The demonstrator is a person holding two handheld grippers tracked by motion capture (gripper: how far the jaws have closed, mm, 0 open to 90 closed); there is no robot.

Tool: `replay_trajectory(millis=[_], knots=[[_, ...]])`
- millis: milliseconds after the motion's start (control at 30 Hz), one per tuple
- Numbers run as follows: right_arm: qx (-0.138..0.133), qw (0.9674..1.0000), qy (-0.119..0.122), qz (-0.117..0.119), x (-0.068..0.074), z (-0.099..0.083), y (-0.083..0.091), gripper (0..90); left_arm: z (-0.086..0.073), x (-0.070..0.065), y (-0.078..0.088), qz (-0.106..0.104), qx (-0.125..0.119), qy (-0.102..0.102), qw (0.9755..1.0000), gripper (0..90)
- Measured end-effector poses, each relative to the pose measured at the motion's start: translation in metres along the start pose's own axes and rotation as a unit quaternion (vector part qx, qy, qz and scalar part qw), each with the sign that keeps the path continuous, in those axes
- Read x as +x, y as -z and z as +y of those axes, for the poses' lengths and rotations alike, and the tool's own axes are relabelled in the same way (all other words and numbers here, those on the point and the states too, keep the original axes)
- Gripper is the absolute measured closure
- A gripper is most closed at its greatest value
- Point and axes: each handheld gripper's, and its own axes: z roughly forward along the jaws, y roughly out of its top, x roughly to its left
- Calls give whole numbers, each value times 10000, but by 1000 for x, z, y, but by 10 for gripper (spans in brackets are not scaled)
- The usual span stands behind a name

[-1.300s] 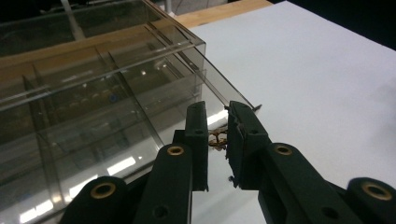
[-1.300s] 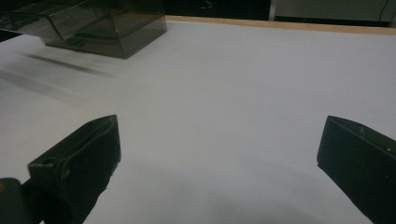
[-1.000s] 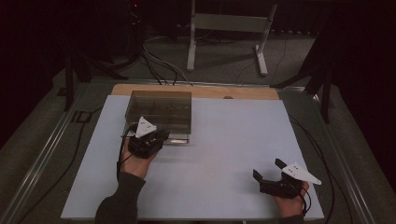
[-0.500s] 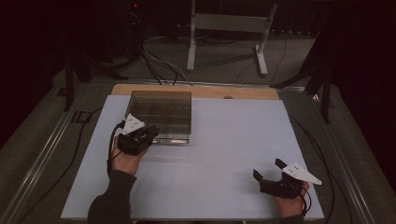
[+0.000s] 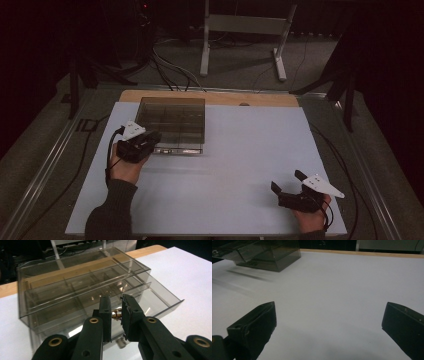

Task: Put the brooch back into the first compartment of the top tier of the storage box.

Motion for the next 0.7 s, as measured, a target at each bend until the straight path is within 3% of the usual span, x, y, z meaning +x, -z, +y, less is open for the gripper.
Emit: replay_trajectory(millis=[700], knots=[[12,10000,3,5,0,0,0,0,-5,24,-2,260,94,103,9996,797]])
